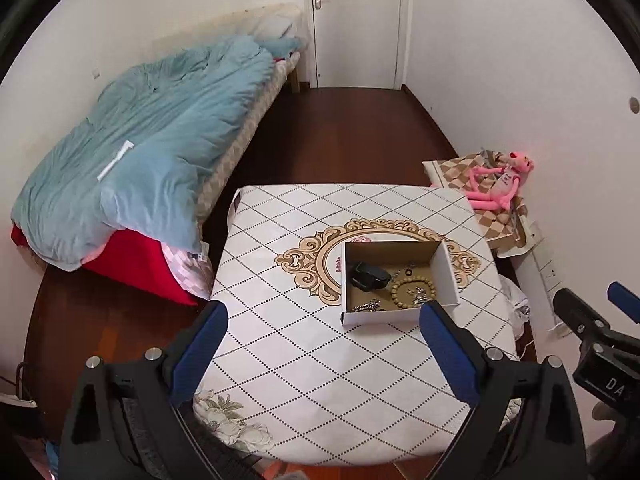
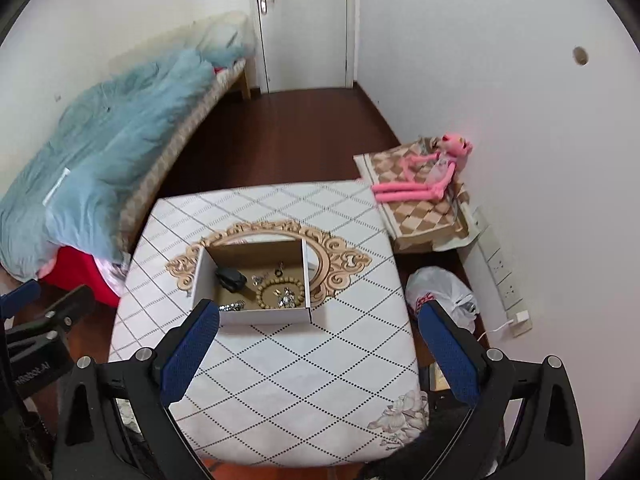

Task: Organize jewelry

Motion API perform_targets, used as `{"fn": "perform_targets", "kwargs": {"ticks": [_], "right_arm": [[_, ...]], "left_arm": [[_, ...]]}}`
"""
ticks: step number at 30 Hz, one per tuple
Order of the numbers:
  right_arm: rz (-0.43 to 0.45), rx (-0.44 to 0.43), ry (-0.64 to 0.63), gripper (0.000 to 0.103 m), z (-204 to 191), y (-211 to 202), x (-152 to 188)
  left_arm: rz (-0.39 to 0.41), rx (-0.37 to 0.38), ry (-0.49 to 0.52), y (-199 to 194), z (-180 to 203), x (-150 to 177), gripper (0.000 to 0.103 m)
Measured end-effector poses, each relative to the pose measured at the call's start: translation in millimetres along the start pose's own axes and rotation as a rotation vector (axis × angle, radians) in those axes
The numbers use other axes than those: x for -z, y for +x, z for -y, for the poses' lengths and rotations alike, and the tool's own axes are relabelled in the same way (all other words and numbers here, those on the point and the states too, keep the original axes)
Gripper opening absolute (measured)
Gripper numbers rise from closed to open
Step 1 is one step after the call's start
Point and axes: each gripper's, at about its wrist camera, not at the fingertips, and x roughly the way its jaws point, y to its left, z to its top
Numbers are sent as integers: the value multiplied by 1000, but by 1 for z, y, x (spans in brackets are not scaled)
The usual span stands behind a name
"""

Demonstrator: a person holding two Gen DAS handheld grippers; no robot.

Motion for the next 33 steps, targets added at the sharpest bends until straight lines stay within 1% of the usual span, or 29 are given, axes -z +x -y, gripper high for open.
{"fn": "perform_targets", "kwargs": {"ticks": [5,9,13,16,20,24,30,33], "right_arm": [[47,7,-7,101,2,-39,0],[61,6,-18,101,-1,-57,0],[50,-11,-15,102,-1,-66,-4],[46,-9,-14,102,-1,-64,-7],[30,-9,-6,102,4,-52,-19],[13,5,-4,102,6,-31,-33],[-38,3,-10,102,3,3,-49],[-69,-5,-9,102,2,17,-53]], "left_arm": [[35,24,-5,-30,1,0,98],[49,33,-2,-49,2,-1,98],[42,37,6,-53,4,-2,97],[22,40,8,-47,6,-5,98],[-2,29,6,-36,10,-13,98],[-22,11,9,-20,14,-22,98],[-60,-10,15,6,20,-33,98],[-106,12,13,18,22,-37,98]]}}
